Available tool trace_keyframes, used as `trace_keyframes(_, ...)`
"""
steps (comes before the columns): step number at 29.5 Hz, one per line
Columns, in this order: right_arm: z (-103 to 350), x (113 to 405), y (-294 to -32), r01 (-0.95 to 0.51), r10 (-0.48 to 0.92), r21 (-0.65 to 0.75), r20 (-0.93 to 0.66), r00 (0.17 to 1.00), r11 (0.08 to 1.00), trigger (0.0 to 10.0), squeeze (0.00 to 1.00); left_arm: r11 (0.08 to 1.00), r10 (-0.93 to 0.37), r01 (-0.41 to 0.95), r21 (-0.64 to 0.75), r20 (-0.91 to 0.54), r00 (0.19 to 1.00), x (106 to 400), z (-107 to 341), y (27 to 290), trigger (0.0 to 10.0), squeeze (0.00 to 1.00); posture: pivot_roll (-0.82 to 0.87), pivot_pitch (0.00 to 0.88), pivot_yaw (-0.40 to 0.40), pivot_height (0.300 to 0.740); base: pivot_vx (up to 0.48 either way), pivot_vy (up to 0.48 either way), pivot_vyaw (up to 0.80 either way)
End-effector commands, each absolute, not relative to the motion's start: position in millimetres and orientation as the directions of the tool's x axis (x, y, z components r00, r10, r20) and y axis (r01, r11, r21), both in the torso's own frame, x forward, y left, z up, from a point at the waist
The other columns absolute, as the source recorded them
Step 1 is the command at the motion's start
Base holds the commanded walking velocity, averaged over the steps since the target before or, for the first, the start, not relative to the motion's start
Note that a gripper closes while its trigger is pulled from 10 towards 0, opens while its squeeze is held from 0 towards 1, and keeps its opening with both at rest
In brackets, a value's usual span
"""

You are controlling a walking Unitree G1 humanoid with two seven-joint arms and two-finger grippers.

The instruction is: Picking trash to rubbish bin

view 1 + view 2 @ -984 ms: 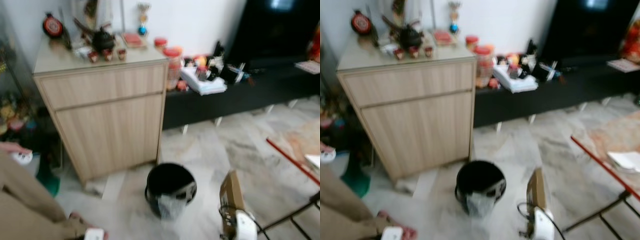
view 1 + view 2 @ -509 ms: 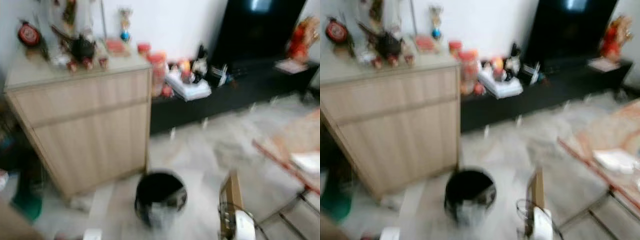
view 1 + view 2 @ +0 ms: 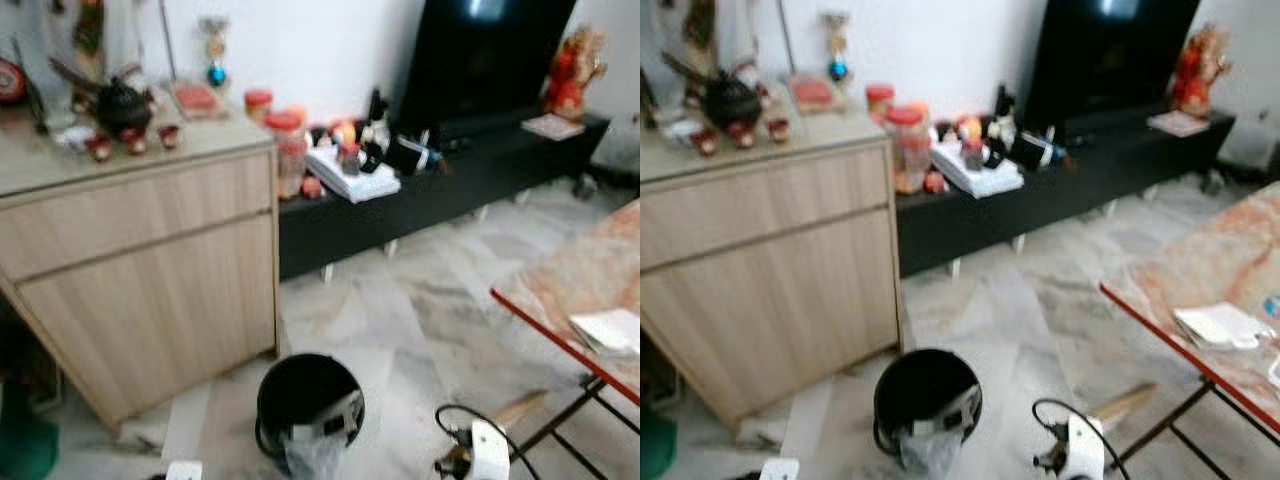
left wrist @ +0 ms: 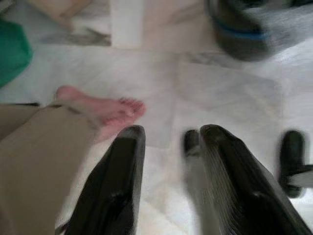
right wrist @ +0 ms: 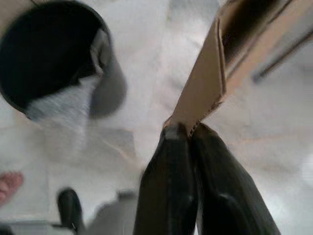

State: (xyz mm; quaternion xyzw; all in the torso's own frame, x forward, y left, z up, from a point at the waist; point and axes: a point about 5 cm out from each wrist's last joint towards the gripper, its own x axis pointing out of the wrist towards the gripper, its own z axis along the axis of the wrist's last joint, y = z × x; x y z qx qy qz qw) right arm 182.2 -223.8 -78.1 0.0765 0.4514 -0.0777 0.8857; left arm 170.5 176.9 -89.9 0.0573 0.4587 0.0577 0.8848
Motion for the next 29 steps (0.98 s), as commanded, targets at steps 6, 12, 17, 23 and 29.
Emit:
trace_keyframes(6,-71.6,196.8,-218.2,0.17,-0.048,0.074,-0.785,0.618,0.983,10.0,0.0,0.983,0.171,-0.038,0.182,-0.804,0.57,170.5,-89.1,185.3,10.0,0.0,-0.03,0.02,-0.077,0.74,0.282,0.0,0.43)
trace_keyframes(12,-72.4,195.0,-219.8,0.191,-0.057,0.078,-0.789,0.612,0.979,10.0,0.0,0.983,0.17,-0.04,0.18,-0.804,0.569,170.7,-89.2,184.2,10.0,0.0,-0.03,0.027,-0.079,0.74,0.28,0.0,0.1)
trace_keyframes(17,-72.3,194.9,-220.4,0.196,-0.059,0.08,-0.788,0.613,0.977,10.0,0.0,0.983,0.171,-0.043,0.179,-0.805,0.569,170.7,-89.2,184.2,10.0,0.0,-0.03,0.035,-0.079,0.74,0.28,0.0,0.0)
trace_keyframes(23,-71.4,196.4,-220.4,0.211,-0.058,0.094,-0.782,0.62,0.973,10.0,0.0,0.983,0.172,-0.044,0.179,-0.805,0.568,170.6,-89.2,184.5,10.0,0.0,-0.03,0.036,-0.079,0.74,0.279,0.0,-0.13)
trace_keyframes(29,-69.8,199.4,-220.0,0.202,-0.053,0.098,-0.776,0.628,0.974,10.0,0.0,0.983,0.172,-0.045,0.178,-0.805,0.568,170.9,-89.1,184.6,10.0,0.0,-0.03,0.039,-0.078,0.74,0.277,0.0,-0.53)
